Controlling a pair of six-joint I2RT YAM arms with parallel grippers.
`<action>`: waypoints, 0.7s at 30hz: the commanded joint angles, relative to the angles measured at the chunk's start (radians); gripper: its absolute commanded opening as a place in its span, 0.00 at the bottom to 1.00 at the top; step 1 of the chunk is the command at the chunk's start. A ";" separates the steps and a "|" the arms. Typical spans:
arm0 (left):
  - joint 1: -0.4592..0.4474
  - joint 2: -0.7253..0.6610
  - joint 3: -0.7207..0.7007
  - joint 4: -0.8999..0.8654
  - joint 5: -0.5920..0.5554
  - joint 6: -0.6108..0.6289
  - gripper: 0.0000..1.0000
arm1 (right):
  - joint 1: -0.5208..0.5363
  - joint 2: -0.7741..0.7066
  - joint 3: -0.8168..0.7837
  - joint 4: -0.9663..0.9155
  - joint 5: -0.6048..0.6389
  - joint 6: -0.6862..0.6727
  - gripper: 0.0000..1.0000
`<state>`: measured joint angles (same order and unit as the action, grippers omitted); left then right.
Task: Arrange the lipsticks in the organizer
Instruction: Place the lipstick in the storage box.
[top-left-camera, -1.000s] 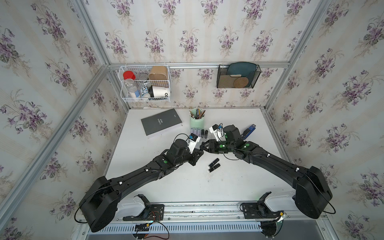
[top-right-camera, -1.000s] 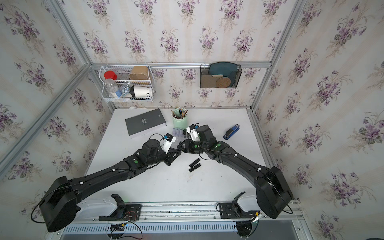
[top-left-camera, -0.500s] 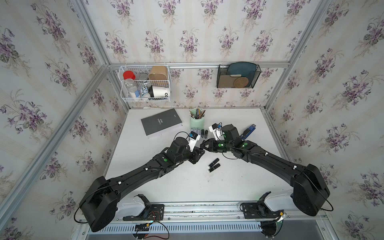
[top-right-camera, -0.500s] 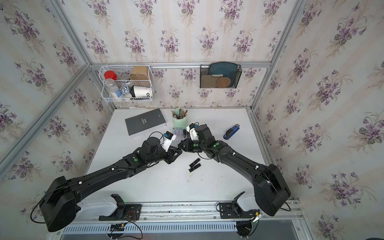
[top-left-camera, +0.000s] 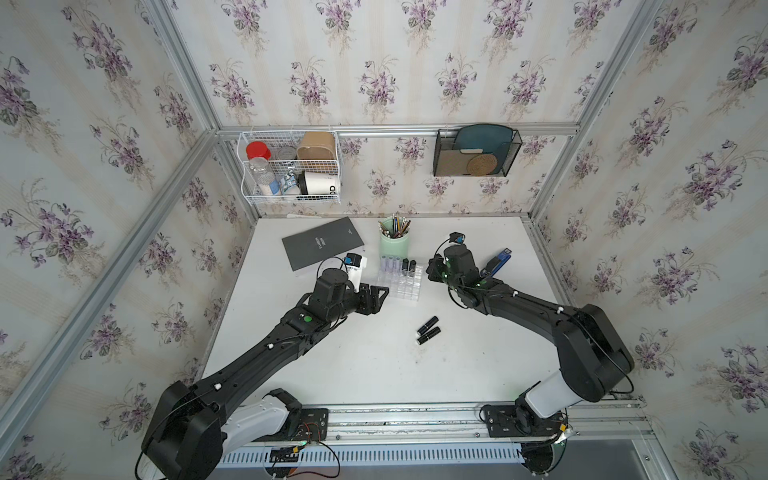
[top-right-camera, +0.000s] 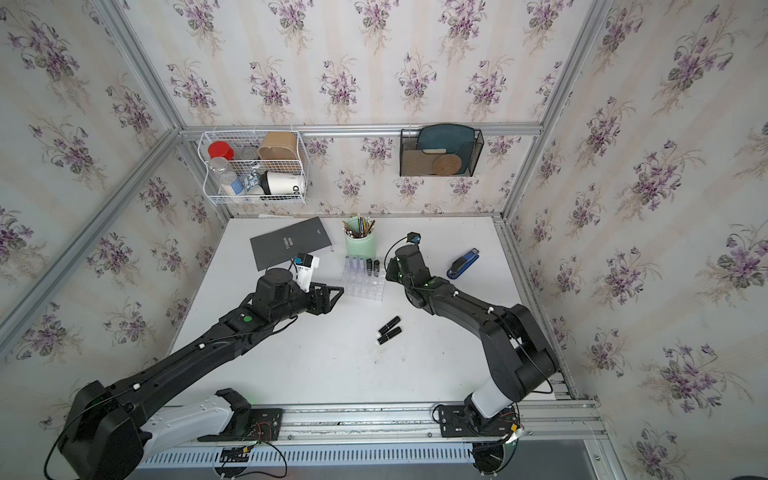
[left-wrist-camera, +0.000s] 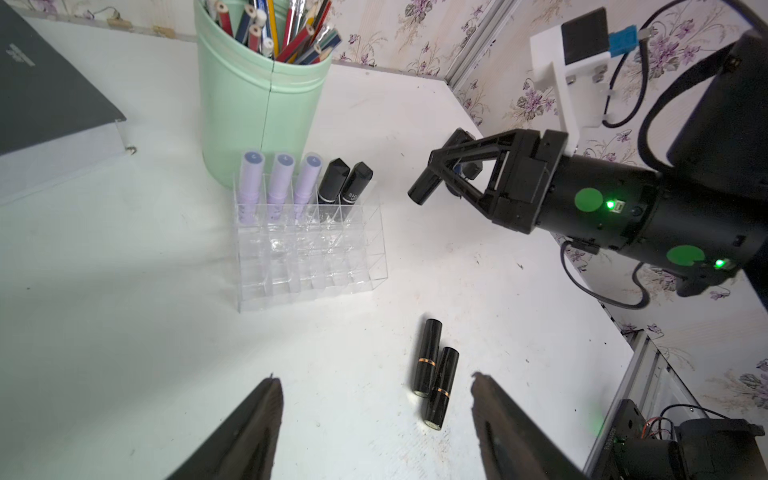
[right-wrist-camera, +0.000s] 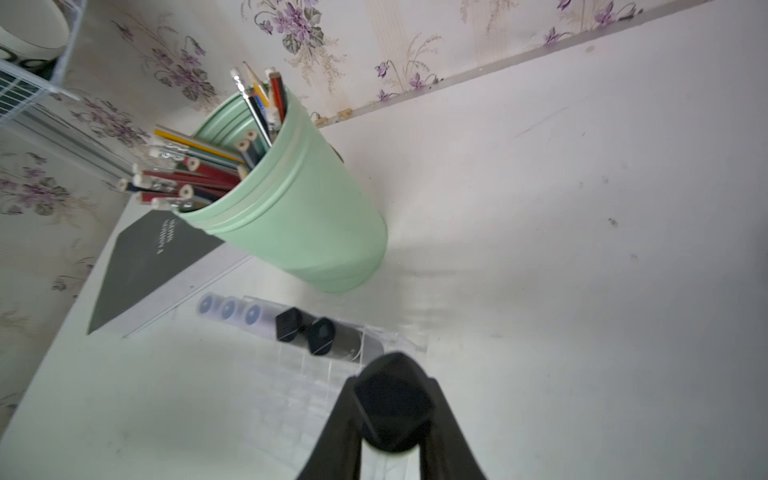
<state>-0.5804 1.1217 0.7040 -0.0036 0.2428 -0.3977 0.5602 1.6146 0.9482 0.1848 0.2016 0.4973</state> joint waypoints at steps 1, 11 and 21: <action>0.015 -0.012 -0.019 0.040 0.033 -0.030 0.74 | 0.002 0.047 0.028 0.116 0.065 -0.065 0.13; 0.037 -0.027 -0.042 0.054 0.054 -0.023 0.73 | 0.018 0.117 0.043 0.157 -0.001 -0.044 0.12; 0.041 -0.040 -0.043 0.045 0.062 -0.020 0.73 | 0.037 0.151 0.049 0.157 0.007 -0.042 0.11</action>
<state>-0.5415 1.0916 0.6605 0.0113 0.2932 -0.4206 0.5991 1.7573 0.9909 0.3168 0.1936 0.4606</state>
